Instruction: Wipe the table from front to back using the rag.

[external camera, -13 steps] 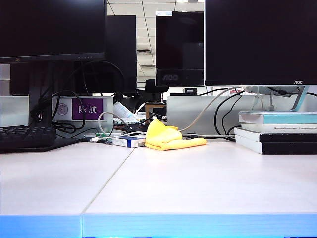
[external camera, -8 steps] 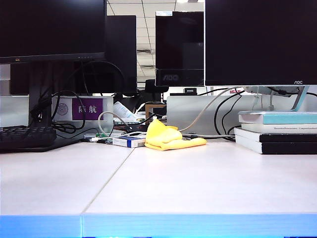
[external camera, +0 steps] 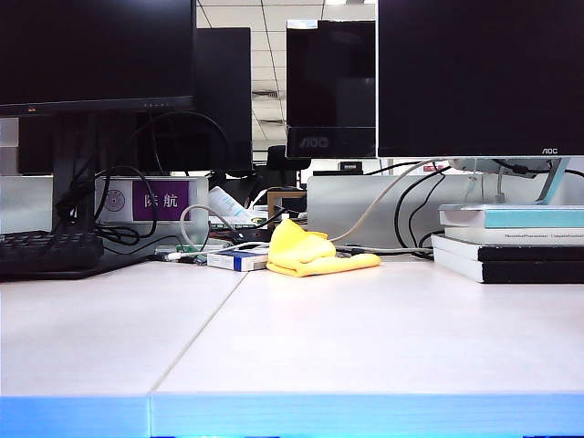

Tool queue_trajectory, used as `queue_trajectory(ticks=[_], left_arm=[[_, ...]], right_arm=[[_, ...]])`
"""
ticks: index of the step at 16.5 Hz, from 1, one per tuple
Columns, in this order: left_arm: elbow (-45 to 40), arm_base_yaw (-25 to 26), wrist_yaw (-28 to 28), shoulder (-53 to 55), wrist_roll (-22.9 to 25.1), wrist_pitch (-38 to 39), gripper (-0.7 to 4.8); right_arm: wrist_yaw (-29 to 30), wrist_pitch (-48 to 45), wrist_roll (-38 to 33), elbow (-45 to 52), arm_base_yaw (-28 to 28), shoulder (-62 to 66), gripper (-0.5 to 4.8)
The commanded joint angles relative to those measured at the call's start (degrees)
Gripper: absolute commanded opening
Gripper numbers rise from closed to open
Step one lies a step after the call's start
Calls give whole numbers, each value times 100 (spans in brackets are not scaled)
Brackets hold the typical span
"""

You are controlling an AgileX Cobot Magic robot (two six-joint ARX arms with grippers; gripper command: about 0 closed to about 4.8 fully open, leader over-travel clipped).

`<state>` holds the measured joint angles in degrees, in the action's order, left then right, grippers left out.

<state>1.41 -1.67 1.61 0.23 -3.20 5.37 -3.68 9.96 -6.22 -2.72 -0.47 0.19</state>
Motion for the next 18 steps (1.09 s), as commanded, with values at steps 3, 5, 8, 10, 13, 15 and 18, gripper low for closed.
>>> queue_trajectory(ticks=[3,5,8,10,13,15,18], left_arm=[[1283,-7,378,396,-101,-289,-5],[1971,-7,343,964,-66,-282,-5],[3088,-7,-262,2044,-17,-173,-5],[3928,-7,-802,2798,-4,310,-5],[5259,-308,-1416,3943,-2,1023,-5],[5939,-841,-1434,4544,140,1165,-5],[6795,-1746,-717,5139,431,1875,-5]], right_arm=[[-446,-492,-557,-861,-4,107,-6],[-452,-538,-874,-1272,-2,435,-6],[-260,-549,-898,-1950,0,1248,-6],[258,-544,-861,-2524,2,2057,-6],[365,-822,-756,-3554,157,3449,-6],[365,-1204,-350,-4159,511,4299,-6],[205,-1193,-31,-4990,1342,5451,-6]])
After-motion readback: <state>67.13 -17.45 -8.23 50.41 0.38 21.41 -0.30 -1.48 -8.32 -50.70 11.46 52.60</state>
